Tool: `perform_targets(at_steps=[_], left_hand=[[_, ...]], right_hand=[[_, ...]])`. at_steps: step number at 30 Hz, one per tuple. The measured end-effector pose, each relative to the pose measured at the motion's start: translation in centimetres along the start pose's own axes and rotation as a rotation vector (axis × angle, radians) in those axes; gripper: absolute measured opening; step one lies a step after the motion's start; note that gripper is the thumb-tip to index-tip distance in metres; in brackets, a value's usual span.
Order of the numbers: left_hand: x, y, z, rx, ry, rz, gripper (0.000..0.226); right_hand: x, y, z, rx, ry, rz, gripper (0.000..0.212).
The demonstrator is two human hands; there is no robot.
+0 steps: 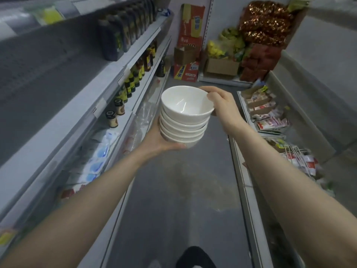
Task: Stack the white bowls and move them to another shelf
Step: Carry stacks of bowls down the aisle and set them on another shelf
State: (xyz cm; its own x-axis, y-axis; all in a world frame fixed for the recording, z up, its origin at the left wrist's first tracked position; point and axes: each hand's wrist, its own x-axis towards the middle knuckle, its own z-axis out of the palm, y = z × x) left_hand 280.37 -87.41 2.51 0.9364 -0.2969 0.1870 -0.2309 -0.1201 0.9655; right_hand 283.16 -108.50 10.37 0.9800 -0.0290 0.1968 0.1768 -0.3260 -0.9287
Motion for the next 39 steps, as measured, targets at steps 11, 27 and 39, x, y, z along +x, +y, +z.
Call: perform_targets(at_steps=[11,27,39], left_hand=[[18.7,-5.0,-0.9,0.009,0.109,-0.04,0.106],[36.7,-9.9,-6.2,0.009,0.54,-0.093,0.107],[39.4,-12.7,-18.9,0.121,0.793,-0.19,0.083]], right_hand=[[21.1,6.8,-0.8,0.021,-0.105,0.018,0.038],[47.0,8.3,5.5,0.081,-0.574,-0.109,0.036],[55.9,6.4,21.6,0.136,-0.856,-0.075,0.035]])
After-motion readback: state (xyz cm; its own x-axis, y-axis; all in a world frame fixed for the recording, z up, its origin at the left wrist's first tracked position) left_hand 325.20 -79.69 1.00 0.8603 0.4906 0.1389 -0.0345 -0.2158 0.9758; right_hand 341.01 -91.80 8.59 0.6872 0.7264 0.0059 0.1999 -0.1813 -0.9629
